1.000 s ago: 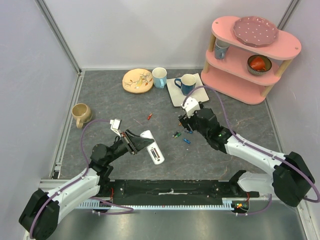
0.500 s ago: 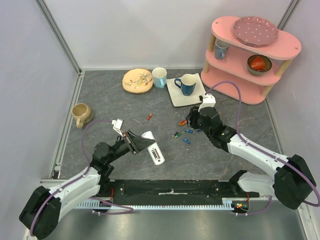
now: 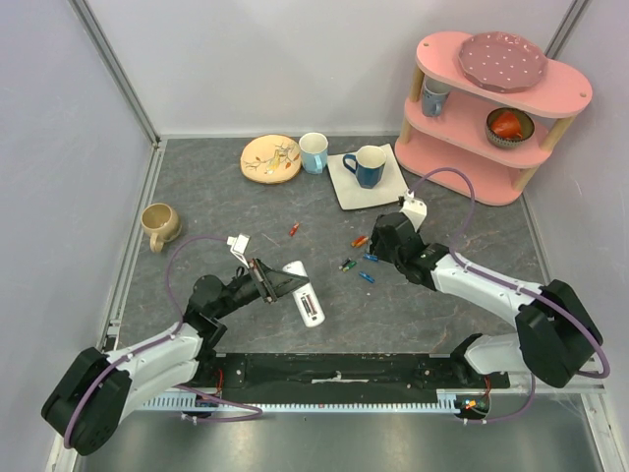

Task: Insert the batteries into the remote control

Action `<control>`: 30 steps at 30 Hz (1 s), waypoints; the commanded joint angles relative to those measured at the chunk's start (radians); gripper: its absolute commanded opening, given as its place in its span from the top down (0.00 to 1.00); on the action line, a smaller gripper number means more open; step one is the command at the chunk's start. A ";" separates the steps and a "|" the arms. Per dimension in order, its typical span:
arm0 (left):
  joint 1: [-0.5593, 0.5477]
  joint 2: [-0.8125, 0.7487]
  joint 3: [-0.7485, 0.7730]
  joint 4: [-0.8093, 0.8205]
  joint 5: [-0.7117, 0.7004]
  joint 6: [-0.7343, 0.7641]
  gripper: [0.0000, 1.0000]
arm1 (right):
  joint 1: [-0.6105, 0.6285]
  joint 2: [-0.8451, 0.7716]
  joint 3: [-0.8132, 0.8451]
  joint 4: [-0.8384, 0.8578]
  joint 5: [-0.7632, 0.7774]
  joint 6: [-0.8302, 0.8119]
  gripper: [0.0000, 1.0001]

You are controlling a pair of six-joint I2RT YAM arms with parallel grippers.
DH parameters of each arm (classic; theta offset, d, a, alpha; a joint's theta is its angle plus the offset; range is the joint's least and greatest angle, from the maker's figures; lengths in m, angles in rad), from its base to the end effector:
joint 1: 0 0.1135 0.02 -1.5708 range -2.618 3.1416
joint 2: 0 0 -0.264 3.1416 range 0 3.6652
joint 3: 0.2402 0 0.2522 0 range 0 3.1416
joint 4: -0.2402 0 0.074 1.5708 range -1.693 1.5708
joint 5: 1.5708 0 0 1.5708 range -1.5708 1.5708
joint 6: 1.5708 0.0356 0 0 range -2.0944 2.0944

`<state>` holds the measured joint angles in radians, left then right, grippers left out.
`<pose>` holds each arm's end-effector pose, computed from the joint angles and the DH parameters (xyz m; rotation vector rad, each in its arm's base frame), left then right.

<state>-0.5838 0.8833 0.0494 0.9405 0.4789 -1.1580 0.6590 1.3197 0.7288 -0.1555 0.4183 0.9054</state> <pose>0.1299 -0.1055 0.1877 -0.0382 1.7475 -1.7009 0.2219 0.1536 0.2102 0.4848 2.2119 0.3554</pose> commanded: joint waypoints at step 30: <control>0.004 -0.041 -0.029 0.115 0.003 -0.009 0.98 | 0.008 0.105 0.093 -0.015 -0.119 -0.080 0.26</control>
<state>-0.5838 0.8566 0.0490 1.0271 0.4988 -1.1595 0.6674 1.3647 0.7460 -0.1017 0.2832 0.8108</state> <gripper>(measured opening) 0.324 0.753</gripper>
